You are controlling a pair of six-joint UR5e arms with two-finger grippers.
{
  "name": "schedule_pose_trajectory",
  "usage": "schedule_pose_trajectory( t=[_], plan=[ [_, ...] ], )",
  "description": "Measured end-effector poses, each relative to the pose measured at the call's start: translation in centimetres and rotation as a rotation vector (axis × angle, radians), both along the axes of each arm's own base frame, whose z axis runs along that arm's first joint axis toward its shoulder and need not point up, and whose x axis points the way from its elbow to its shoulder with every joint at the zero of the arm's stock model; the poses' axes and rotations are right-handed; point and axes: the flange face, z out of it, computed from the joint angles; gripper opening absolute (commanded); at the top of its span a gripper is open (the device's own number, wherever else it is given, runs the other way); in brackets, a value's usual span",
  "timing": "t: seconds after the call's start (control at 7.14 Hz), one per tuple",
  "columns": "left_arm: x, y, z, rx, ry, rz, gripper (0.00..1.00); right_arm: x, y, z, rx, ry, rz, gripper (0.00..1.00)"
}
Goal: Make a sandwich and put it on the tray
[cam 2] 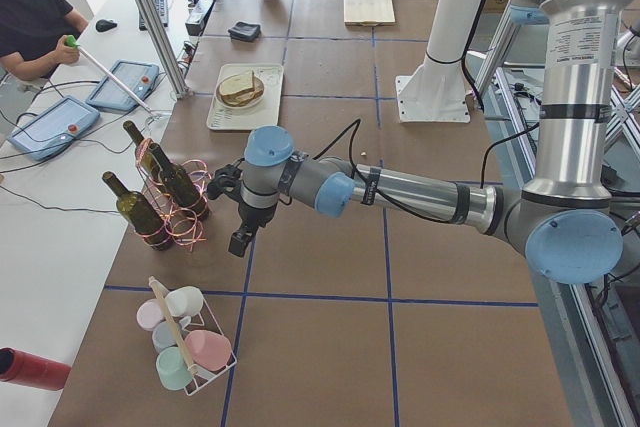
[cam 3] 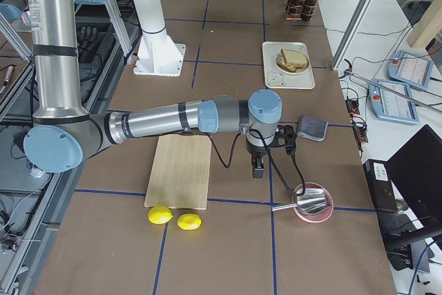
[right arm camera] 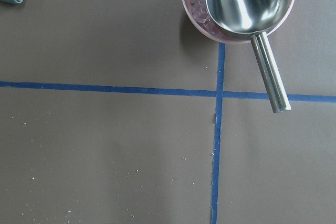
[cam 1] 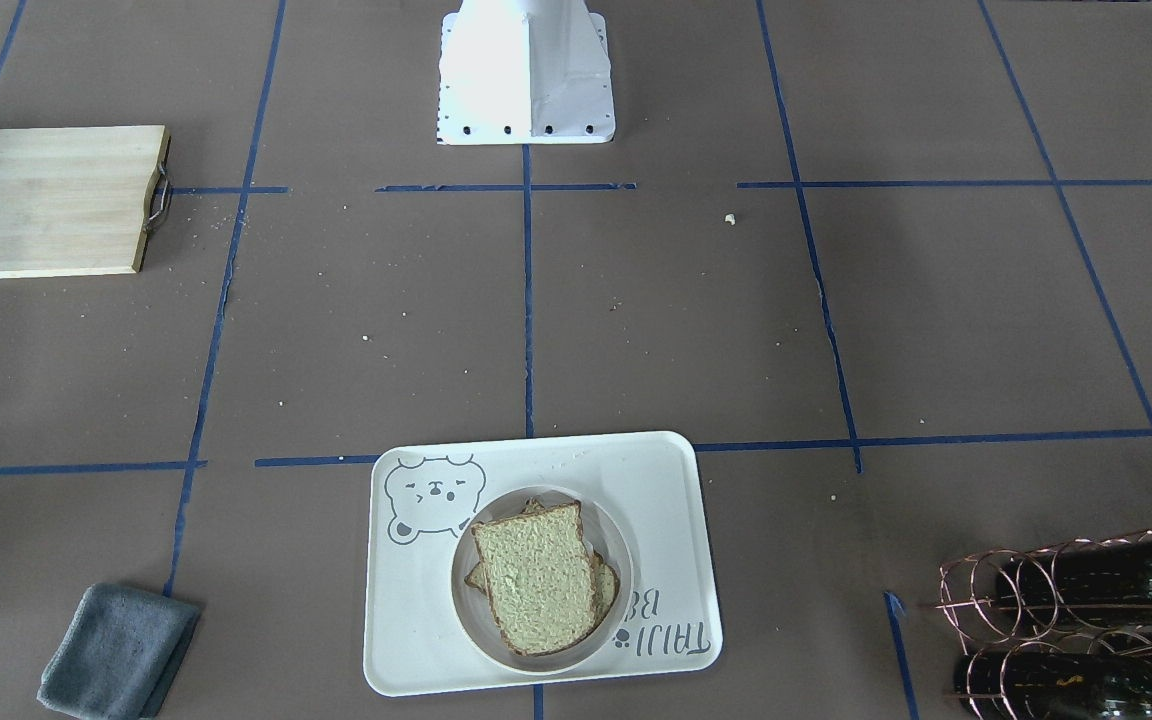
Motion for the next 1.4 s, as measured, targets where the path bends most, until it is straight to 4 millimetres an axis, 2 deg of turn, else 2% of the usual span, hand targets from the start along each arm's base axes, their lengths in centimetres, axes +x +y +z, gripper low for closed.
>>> schedule_pose_trajectory(
  t=[0.28,0.56,0.84,1.12,1.4],
  plan=[
    [-0.7,0.7,2.2,-0.066,-0.003,-0.008,1.00,0.1,0.5,0.5,-0.010,-0.003,0.002,1.00],
    [-1.9,1.5,4.3,-0.214,0.023,-0.024,1.00,0.1,0.9,0.9,-0.019,-0.003,0.004,1.00],
    [-3.1,2.3,5.4,-0.297,0.057,-0.040,1.00,0.2,1.0,1.2,-0.028,-0.004,0.006,1.00],
    [-2.8,2.8,6.3,-0.340,0.128,0.002,1.00,0.6,1.2,1.5,-0.034,-0.010,0.013,1.00],
    [-2.7,3.0,6.3,-0.357,0.157,0.015,1.00,1.5,1.7,2.0,-0.043,-0.014,0.031,1.00]
  ],
)
